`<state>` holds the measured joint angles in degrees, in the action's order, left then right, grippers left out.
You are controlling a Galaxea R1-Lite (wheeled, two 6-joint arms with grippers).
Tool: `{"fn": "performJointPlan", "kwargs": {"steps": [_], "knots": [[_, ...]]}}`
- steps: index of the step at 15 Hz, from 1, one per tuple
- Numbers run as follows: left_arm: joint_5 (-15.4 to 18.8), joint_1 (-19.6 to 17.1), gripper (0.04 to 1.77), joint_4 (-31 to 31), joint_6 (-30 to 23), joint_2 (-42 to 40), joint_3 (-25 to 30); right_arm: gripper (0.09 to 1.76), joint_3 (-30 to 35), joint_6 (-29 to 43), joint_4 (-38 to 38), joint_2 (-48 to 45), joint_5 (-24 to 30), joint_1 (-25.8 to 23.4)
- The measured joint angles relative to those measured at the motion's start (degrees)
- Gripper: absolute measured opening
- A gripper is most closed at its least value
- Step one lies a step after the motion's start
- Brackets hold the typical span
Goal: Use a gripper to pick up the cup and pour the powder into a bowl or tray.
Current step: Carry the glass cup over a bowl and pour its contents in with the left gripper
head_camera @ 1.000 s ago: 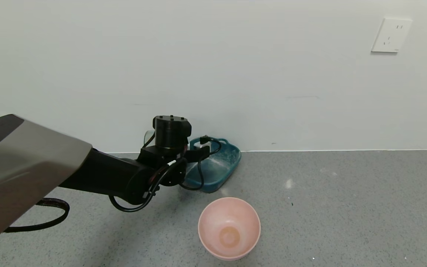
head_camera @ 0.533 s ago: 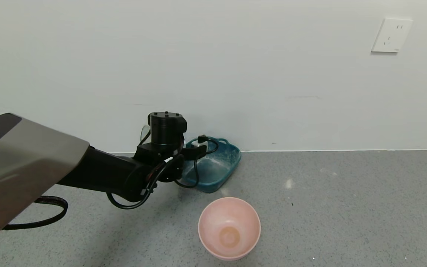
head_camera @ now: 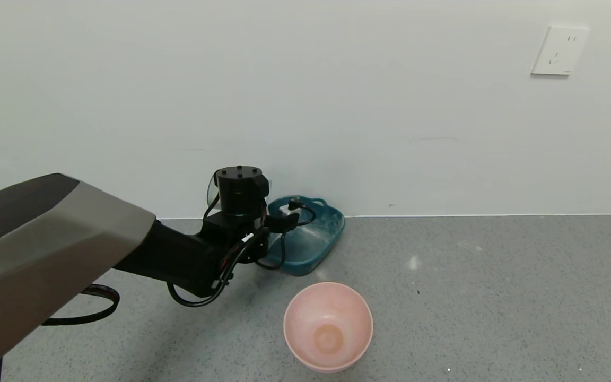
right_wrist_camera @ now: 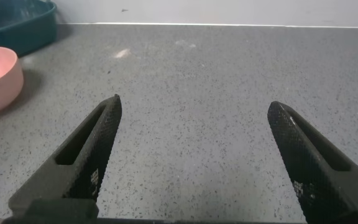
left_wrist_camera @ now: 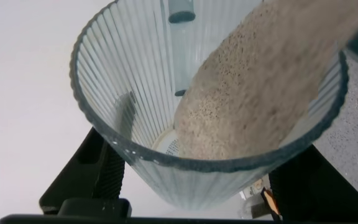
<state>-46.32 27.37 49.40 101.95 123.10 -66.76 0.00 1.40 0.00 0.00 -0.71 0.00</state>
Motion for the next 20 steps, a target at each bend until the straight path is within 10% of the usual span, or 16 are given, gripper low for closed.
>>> {"fn": "performJointPlan", "kwargs": {"steps": [20], "knots": [[-0.85, 1.77, 1.31, 0.24, 4.44, 1.16, -0.39, 1.71, 0.0, 0.0, 0.0, 0.0, 0.02, 0.0]]}}
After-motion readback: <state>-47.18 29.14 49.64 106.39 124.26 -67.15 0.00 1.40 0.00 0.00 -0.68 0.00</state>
